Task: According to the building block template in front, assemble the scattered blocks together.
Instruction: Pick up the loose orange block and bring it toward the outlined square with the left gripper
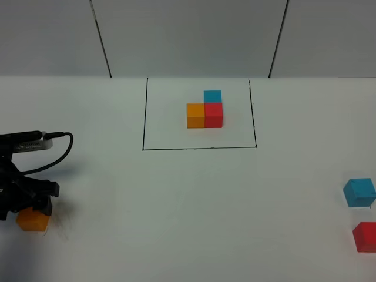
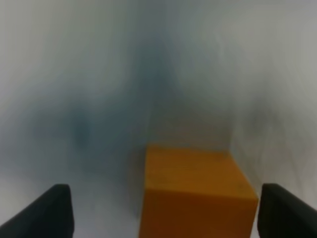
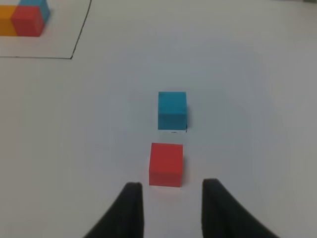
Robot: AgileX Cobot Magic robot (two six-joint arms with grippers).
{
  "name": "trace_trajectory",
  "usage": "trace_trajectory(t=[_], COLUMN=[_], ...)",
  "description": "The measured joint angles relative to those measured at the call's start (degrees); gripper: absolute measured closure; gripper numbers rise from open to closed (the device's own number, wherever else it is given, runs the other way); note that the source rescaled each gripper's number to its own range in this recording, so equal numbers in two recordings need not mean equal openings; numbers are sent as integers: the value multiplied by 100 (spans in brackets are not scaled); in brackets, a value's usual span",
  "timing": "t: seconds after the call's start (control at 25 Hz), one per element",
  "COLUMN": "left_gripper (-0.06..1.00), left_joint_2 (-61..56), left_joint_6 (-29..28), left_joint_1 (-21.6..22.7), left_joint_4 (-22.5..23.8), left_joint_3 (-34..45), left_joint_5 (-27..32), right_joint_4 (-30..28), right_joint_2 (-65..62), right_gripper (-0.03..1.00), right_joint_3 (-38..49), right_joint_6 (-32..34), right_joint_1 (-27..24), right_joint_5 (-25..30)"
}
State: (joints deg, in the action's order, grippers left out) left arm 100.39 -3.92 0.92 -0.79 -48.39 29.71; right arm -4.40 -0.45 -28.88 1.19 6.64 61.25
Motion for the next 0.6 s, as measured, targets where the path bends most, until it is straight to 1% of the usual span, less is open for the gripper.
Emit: trace_trajectory(t=[0.32, 0.4, 0.48, 0.52, 0.6], left_gripper=[29, 32, 43, 54, 81], left_joint_2=[301, 356, 356, 356, 356], left_joint_6=[0, 0, 0, 0, 0], left_joint_1=[0, 0, 0, 0, 0], left_joint_4=[-3, -3, -3, -6, -10], left_joint_3=[0, 0, 0, -1, -12], left_joint_5=[-175, -206, -227, -248, -254], right_joint_4=[0, 0, 0, 0, 0], right_joint_2=[0, 0, 0, 0, 0], right_gripper=[97, 97, 97, 97, 97], right_joint_3=[0, 0, 0, 0, 0], right_joint_6=[0, 2, 2, 2, 2], right_joint_1=[0, 0, 0, 0, 0], right_joint_5=[0, 0, 0, 0, 0])
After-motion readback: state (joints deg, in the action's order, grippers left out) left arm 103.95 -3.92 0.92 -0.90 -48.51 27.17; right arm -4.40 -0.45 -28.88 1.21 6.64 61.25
